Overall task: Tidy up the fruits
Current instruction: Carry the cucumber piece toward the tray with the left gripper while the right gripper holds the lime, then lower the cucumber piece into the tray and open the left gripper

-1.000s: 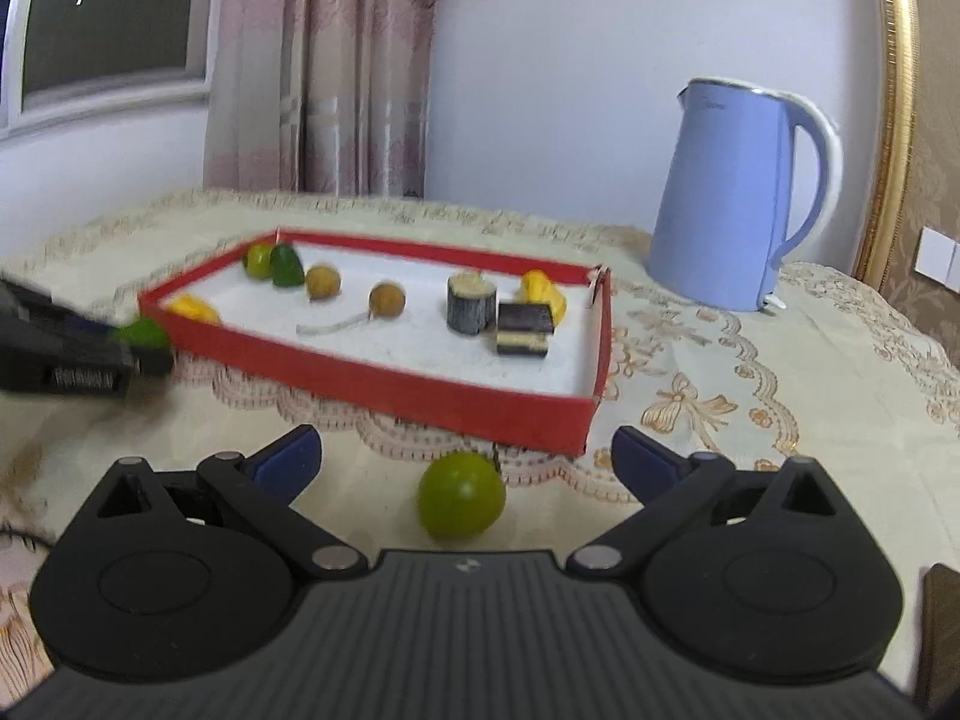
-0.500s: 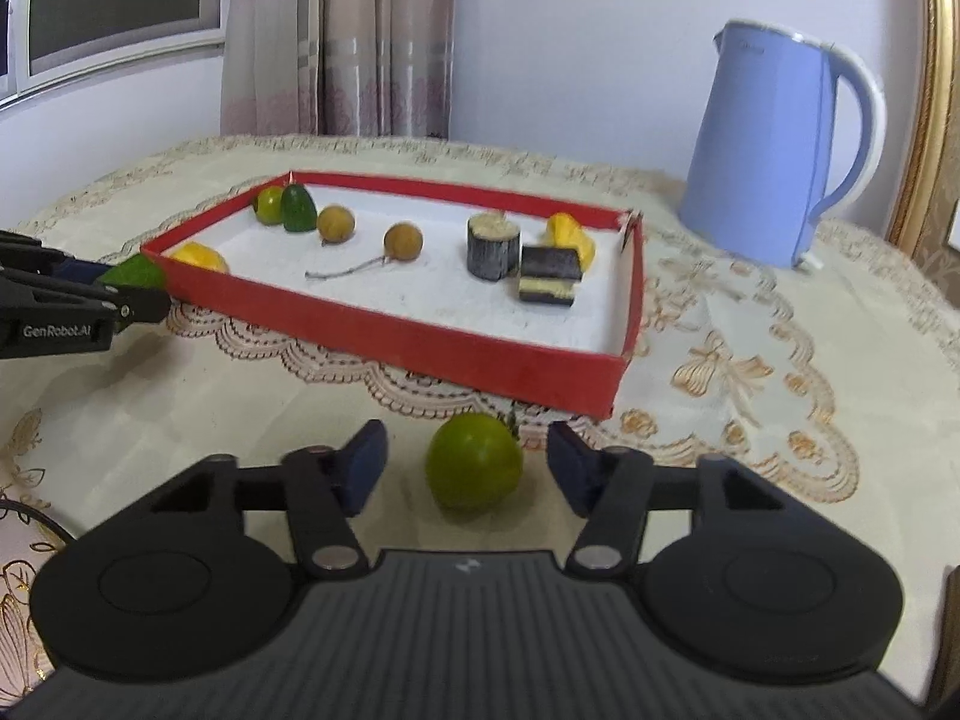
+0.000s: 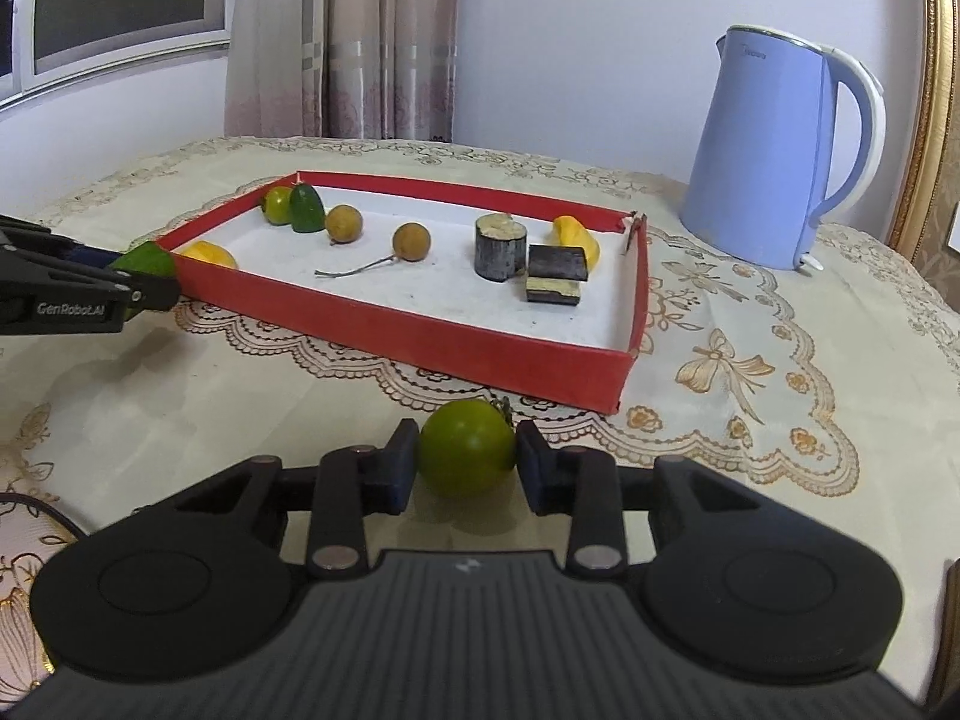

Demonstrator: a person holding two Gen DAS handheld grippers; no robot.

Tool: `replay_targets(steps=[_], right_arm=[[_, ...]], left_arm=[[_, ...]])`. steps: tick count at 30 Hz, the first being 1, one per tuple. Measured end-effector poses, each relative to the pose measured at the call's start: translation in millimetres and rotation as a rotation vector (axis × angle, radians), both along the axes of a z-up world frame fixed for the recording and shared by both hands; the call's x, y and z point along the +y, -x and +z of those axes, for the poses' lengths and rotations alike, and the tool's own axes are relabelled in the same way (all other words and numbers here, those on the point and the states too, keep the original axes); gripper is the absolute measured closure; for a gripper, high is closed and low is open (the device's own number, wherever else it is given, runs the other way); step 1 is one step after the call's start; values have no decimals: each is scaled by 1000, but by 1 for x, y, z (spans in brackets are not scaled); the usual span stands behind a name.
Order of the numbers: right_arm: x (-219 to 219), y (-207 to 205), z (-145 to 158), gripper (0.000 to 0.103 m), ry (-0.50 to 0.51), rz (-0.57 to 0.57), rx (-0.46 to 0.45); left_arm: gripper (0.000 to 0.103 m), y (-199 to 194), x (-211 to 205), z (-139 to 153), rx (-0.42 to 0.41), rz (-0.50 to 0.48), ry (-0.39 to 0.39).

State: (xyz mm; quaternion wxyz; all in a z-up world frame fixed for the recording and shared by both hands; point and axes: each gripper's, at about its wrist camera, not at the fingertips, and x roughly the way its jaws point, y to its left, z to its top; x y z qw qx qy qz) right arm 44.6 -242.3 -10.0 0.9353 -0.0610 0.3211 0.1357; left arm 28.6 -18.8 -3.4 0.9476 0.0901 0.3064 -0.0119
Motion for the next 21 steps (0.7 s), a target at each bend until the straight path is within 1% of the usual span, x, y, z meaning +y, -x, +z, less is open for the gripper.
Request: replay_targets(steps=[4, 8, 13, 17, 21], right_arm=[[0, 2, 2, 70, -10, 6, -9], [-1, 3, 4, 70, -26, 12, -14], [-2, 5, 4, 70, -38, 16, -17], [-3, 6, 5, 70, -46, 17, -19], [-3, 7, 5, 70, -50, 21, -21]], left_arm=[[71, -2, -1, 7, -18, 1, -10], [71, -12, -3, 16, -39, 2, -16], [71, -34, -10, 24, -63, 19, -38], [71, -54, -15, 27, -59, 23, -30], [71, -71, -23, 27, -65, 28, -50]])
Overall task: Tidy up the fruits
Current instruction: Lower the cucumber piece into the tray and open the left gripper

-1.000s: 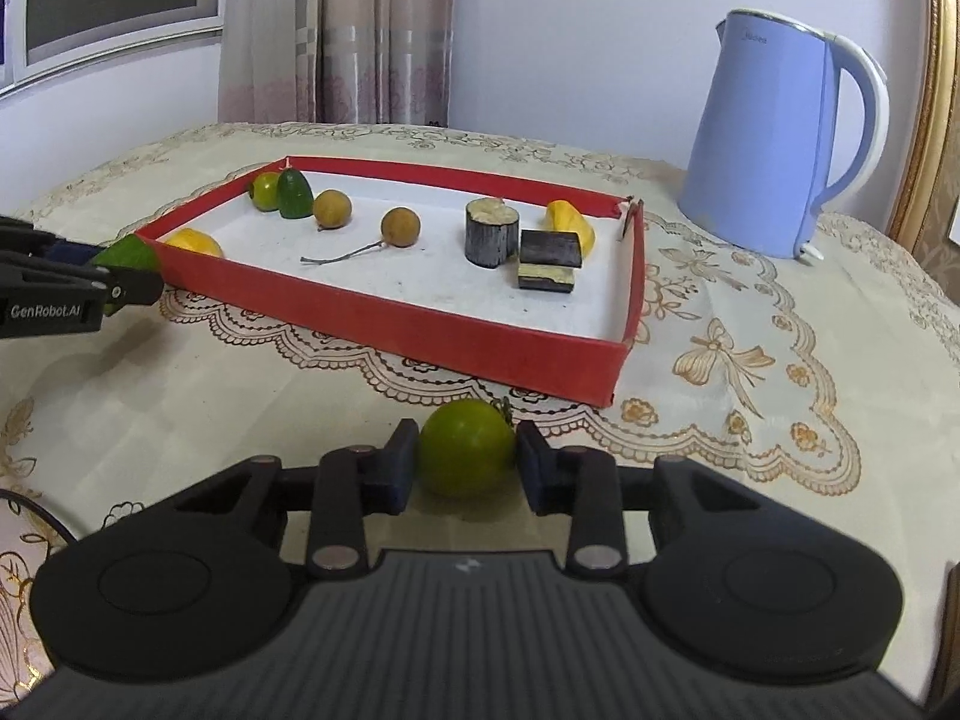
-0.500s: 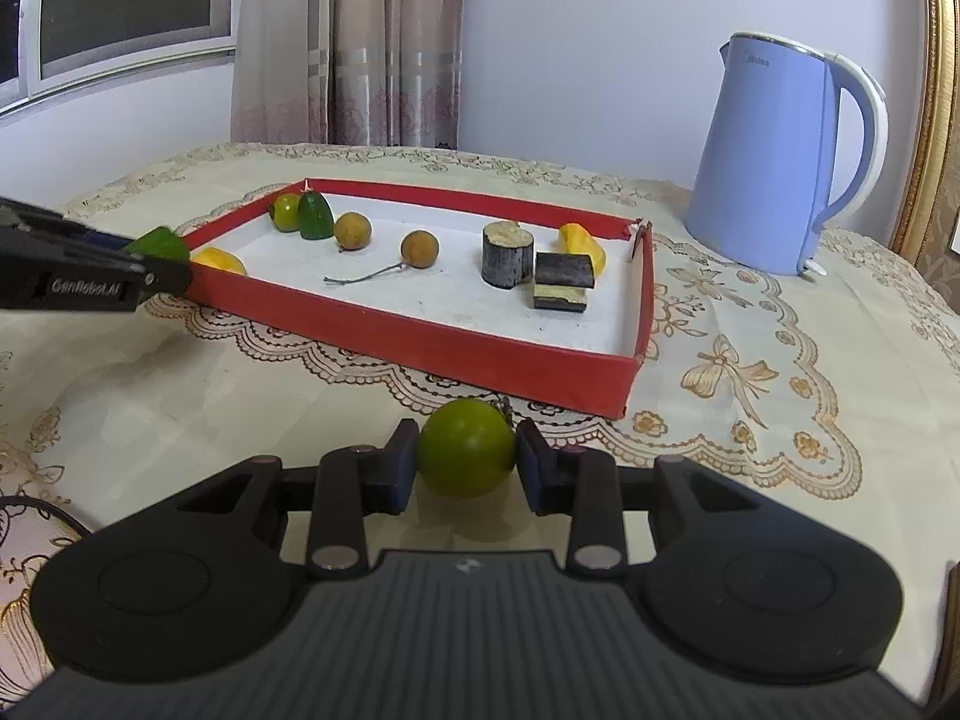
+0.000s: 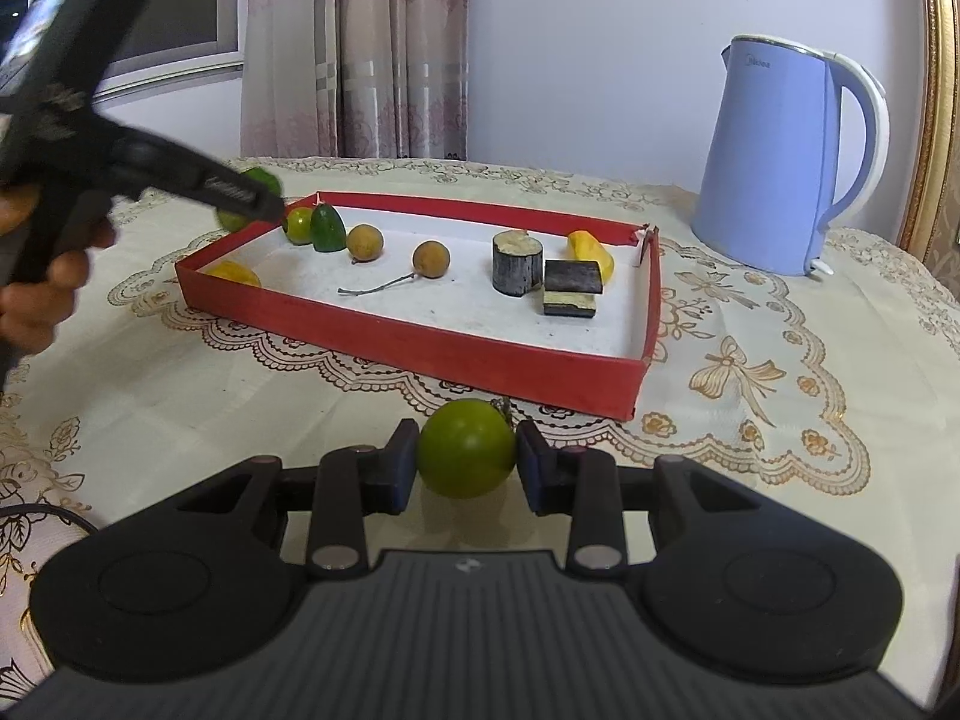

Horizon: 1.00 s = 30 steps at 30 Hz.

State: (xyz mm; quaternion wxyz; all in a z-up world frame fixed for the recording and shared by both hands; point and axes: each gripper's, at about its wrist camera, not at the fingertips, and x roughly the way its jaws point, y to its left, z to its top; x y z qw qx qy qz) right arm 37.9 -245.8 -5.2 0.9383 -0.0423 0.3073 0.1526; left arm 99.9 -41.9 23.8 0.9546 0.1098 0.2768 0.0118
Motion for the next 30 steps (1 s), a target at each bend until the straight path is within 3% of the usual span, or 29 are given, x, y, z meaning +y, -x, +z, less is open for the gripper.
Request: replay_targets(steps=[12, 16, 30], right_arm=[[-2, 0, -1, 70, -21, 7, 5], [-3, -1, -2, 70, -25, 8, 9], [-3, -1, -4, 70, -25, 7, 12]], left_arm=[[71, -42, -27, -11, 31, -19, -42], [71, -53, -30, -14, 55, -19, -23], [70, -77, -42, -24, 66, -14, -58]])
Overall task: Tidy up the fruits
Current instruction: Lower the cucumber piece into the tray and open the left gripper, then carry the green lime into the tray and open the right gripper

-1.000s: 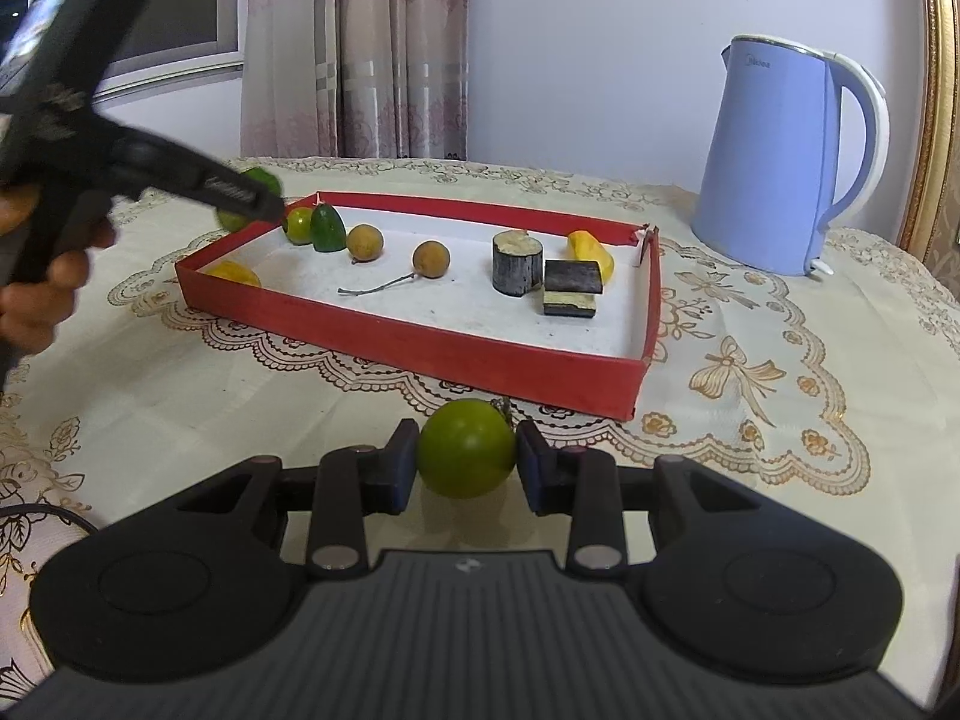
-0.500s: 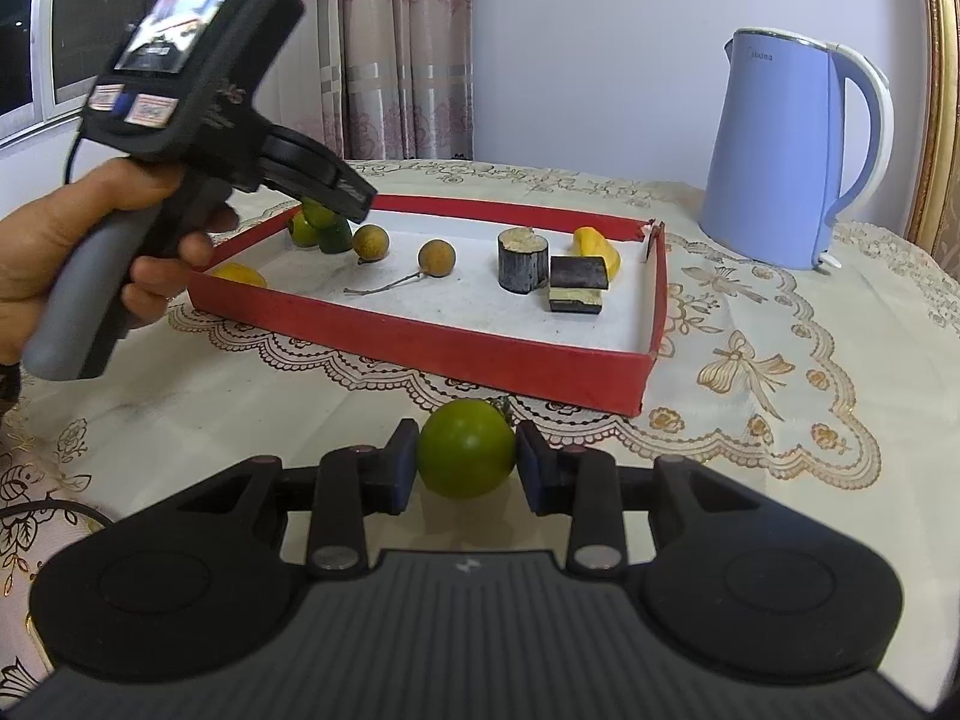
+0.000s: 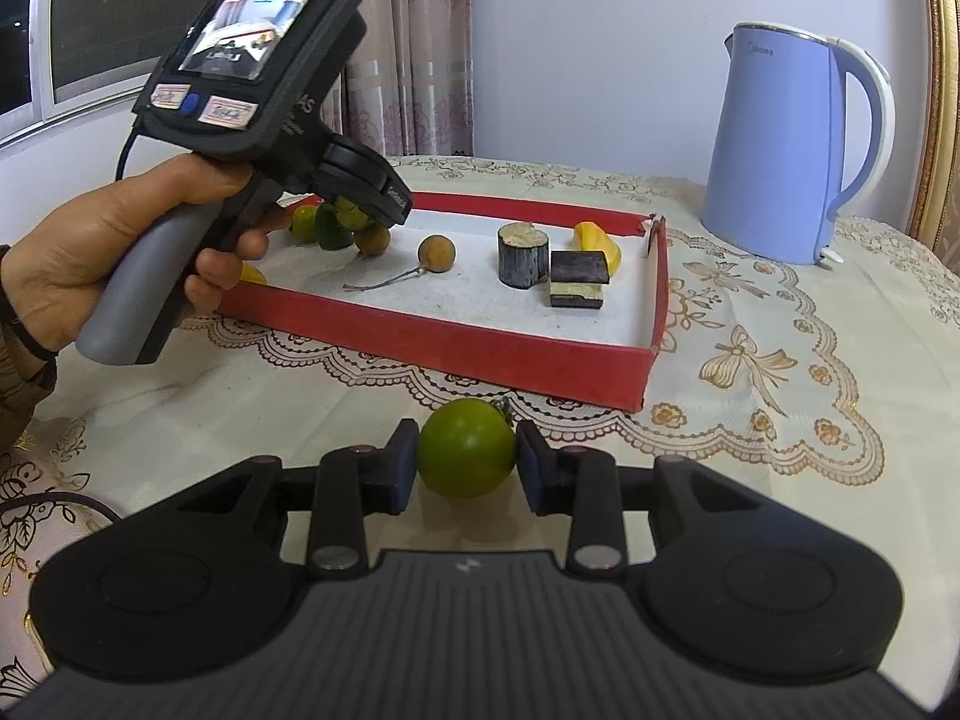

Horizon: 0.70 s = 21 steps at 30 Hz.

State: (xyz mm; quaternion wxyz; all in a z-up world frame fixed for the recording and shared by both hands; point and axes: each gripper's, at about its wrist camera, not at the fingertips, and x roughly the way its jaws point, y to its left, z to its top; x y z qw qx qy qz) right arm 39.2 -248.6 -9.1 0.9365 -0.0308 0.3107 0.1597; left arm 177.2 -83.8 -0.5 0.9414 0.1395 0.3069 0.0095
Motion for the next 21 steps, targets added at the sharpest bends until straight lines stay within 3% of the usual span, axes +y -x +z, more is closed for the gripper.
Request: replay_targets(steps=[8, 10, 12, 13, 17, 21], right_arm=[[0, 1, 0, 70, -2, -6, -3], [0, 1, 0, 70, -4, -8, -4], [0, 2, 0, 70, -7, -9, -3], [-1, 2, 1, 70, -7, -10, -3], [0, 2, 2, 70, -8, -9, -6], [2, 4, 5, 70, -6, -3, -14]], left_arm=[[66, -5, -6, -2, -9, -1, -16], [47, -4, -8, -1, -16, 7, -25], [33, -1, -9, 0, -38, 9, -35], [31, 2, -10, 2, -53, 7, -42], [31, 9, -12, 7, -88, -1, -68], [31, 16, -7, 12, -91, 0, -46]])
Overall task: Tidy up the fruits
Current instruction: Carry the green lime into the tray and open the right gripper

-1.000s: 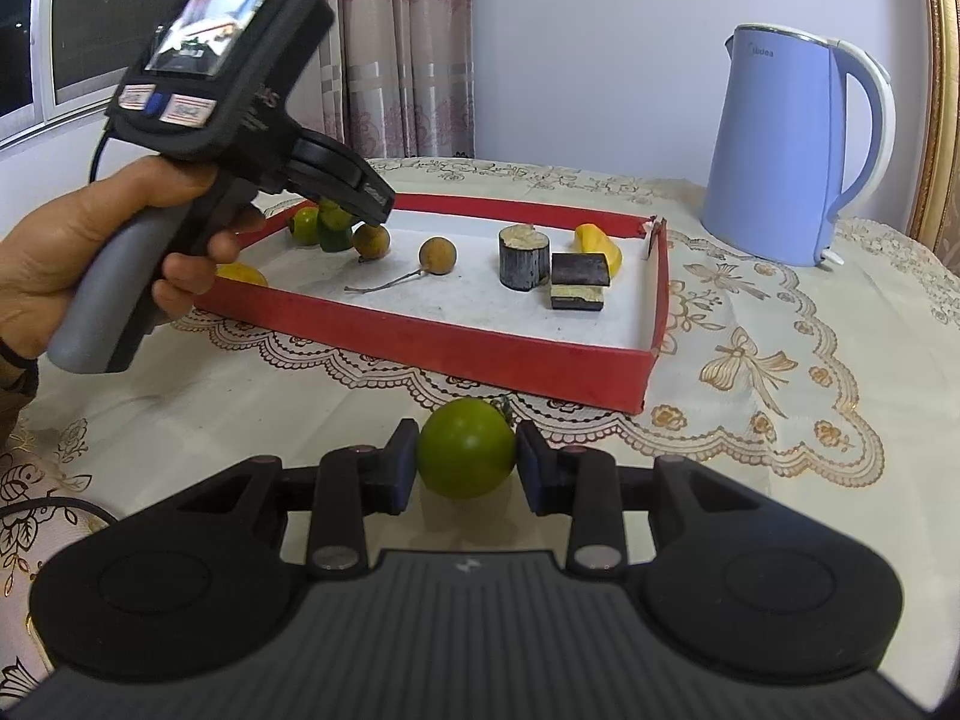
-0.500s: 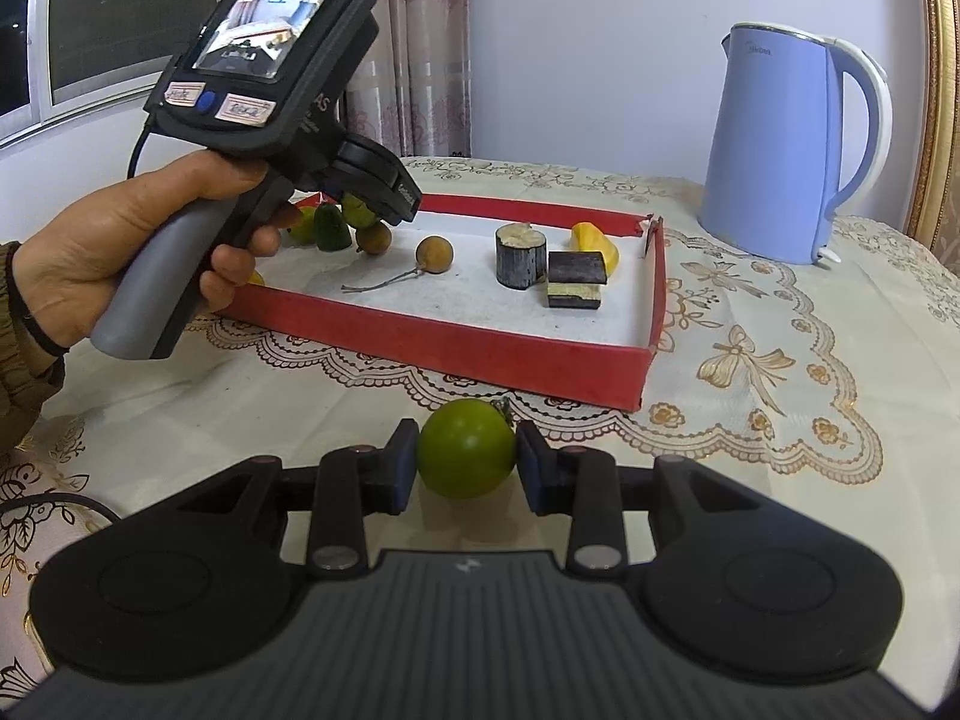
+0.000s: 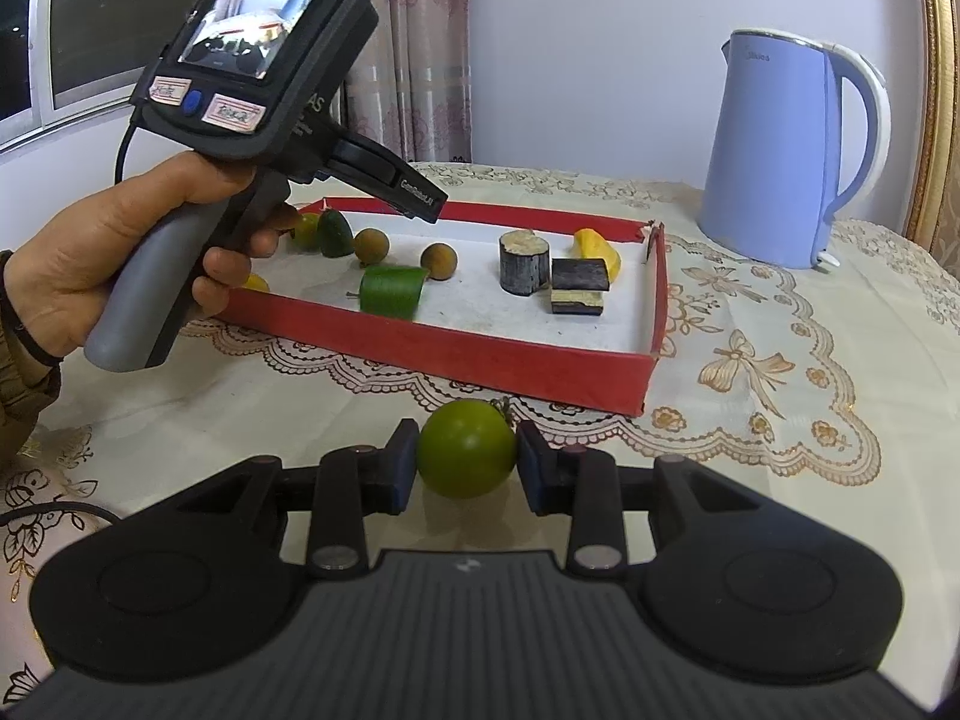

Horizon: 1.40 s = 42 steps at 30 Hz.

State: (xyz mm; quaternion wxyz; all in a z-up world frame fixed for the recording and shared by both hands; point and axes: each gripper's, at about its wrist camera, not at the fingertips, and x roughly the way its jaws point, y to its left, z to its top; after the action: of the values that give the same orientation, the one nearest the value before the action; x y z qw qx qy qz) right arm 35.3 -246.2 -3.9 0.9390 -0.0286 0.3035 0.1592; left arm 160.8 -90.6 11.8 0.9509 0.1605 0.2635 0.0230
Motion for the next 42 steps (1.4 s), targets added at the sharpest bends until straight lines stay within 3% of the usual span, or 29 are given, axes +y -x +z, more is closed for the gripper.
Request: replay_targets(steps=[7, 18, 27, 42], right_arm=[[4, 0, 10, 70, 3, 6, -25], [8, 0, 18, 70, 8, -2, -50], [9, -26, 34, 70, 42, -21, -85], [28, -97, 28, 70, 71, -35, -61]], left_arm=[[25, 21, 18, 6, -11, 21, 16], [25, 55, 60, 4, -2, 77, 88], [19, 63, 89, -5, -28, 109, 232], [19, 61, 92, -13, -17, 102, 213]])
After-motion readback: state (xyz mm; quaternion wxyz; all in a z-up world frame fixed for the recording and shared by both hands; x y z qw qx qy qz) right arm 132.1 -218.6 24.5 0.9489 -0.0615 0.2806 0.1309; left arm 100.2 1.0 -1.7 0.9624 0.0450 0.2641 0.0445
